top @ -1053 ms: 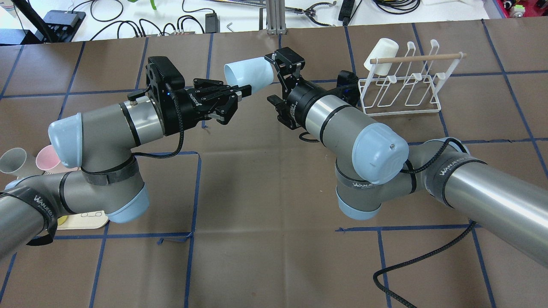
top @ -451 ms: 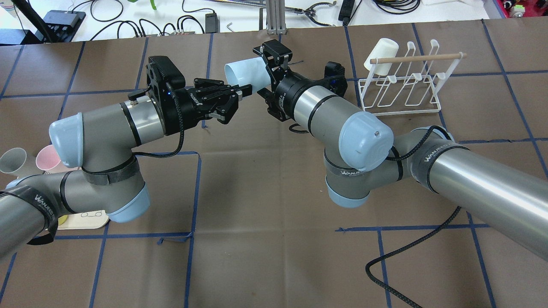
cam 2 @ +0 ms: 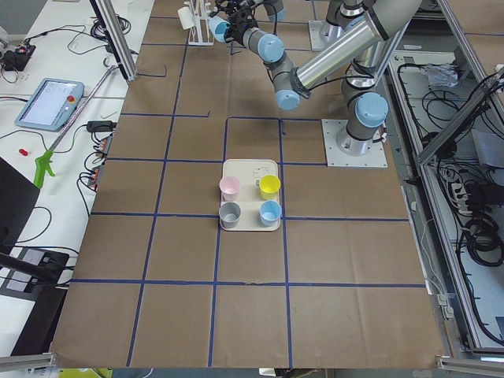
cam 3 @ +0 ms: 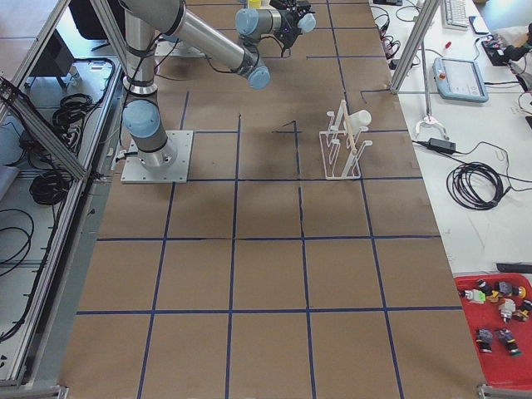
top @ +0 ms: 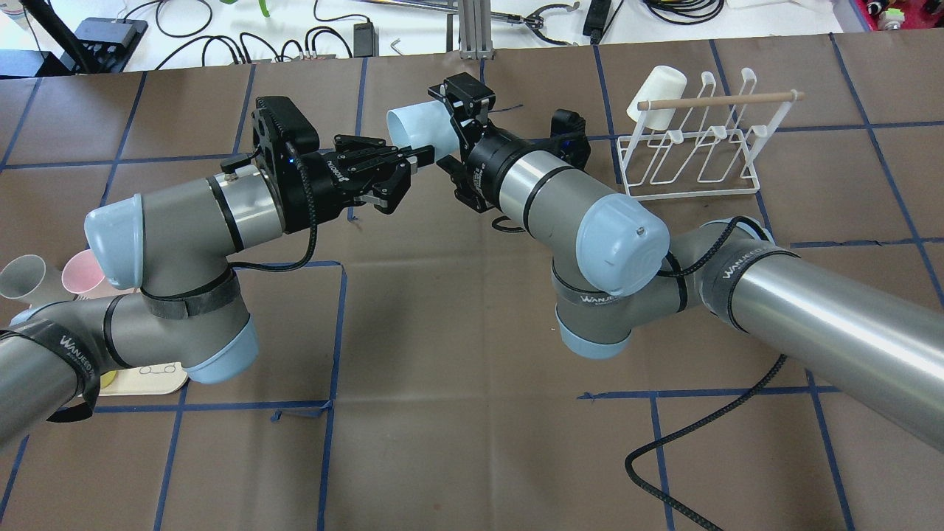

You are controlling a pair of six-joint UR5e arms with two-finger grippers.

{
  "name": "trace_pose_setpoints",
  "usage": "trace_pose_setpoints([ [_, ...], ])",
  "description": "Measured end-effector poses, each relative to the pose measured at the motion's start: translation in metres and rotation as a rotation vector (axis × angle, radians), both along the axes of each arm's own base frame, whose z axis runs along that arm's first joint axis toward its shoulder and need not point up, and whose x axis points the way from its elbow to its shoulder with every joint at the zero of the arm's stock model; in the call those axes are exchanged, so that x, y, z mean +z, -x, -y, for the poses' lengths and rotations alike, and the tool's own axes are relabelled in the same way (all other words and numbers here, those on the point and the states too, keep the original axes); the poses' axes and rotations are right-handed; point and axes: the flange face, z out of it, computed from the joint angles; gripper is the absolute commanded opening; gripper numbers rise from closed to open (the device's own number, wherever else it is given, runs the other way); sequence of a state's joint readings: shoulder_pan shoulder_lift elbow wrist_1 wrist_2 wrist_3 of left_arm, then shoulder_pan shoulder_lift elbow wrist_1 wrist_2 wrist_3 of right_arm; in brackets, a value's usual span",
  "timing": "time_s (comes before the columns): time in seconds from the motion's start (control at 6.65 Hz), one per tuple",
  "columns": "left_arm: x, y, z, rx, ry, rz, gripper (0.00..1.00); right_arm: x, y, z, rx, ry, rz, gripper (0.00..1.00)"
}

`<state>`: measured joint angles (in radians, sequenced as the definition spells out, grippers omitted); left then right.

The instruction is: Transfer IKEA cup to right arm and place on rack

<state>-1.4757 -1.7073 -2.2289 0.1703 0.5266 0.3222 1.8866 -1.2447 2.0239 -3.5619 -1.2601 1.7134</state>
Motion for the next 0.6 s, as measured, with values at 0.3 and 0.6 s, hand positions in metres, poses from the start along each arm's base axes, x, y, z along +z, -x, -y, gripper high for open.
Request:
trace_pose_setpoints([
  [0.3,0.0002,-0.0001,0.0000,0.001,0.001,0.001,0.03,0.0000,-0.0011,-0.0005,0.007,0.002,-0.002,0.54],
  [0.6,0.0008,-0.0001,-0.0003,0.002,0.005,0.002,0.51,0.0000,-0.0015,-0.0009,0.012,0.005,-0.004,0.44],
])
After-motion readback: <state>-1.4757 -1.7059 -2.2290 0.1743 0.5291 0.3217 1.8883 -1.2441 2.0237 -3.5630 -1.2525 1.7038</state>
